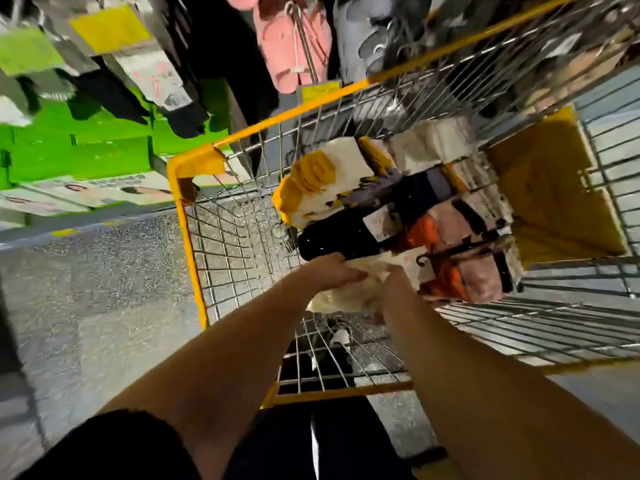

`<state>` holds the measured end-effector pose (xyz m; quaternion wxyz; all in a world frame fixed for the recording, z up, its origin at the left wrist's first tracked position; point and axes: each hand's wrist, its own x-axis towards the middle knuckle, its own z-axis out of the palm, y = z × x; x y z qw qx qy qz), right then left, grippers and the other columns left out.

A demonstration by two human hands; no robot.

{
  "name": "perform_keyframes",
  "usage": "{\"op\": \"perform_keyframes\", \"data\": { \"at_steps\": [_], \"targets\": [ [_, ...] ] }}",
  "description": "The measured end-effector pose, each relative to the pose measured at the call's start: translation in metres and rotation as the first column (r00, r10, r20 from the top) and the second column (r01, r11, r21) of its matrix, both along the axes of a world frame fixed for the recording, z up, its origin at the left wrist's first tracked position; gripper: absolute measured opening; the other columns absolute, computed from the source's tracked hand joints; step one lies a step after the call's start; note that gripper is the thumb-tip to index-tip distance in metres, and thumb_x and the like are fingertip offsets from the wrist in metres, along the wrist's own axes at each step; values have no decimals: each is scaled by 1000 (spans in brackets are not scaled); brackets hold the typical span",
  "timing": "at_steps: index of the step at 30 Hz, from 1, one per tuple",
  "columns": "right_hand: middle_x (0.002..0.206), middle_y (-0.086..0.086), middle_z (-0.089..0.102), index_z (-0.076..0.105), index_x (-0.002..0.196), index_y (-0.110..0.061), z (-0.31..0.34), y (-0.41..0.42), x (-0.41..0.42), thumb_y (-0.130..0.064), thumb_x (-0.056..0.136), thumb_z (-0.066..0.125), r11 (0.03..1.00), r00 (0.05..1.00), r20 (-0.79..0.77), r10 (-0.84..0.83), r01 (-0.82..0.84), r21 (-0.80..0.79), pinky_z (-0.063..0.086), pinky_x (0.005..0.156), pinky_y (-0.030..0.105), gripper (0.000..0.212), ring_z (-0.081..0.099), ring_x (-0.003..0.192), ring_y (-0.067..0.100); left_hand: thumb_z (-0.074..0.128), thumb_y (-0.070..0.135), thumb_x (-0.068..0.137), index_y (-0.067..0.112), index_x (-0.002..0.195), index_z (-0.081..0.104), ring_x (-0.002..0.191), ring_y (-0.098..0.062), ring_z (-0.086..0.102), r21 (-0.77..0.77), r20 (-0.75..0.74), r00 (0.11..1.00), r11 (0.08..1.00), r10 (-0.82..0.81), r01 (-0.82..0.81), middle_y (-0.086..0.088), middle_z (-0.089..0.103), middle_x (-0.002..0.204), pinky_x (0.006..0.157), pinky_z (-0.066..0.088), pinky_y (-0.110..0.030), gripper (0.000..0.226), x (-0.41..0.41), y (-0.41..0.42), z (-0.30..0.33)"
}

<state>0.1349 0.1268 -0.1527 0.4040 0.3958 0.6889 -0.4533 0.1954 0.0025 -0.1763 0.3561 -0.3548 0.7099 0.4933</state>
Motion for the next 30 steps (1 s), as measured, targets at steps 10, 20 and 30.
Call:
{"op": "perform_keyframes", "data": {
  "at_steps": [10,20,30],
  "targets": [
    [113,16,64,63,113,-17,-11,-8,1,-52,86,51,978,949,248,-192,205,-29,52,81,49,46,61,99,39,81,58,67,24,138,57,116,-22,62,113,-51,999,993,-12,18,-2,65,129,100,49,-32,82,-2,1,-48],
    [111,15,59,57,116,-16,-16,7,-6,-48,96,45,967,935,278,-220,247,-64,44,100,55,40,54,115,37,82,29,81,12,122,69,103,-24,70,359,17,987,921,159,-155,-9,73,114,91,58,-34,46,-6,8,-48],
    [101,11,58,55,131,-15,42,31,-13,-51,92,57,993,960,268,75,-48,-103,49,81,48,53,56,87,30,86,26,65,3,113,68,92,-27,74,396,36,935,854,353,-337,-13,75,103,86,61,-39,56,17,31,19]
  ]
}}
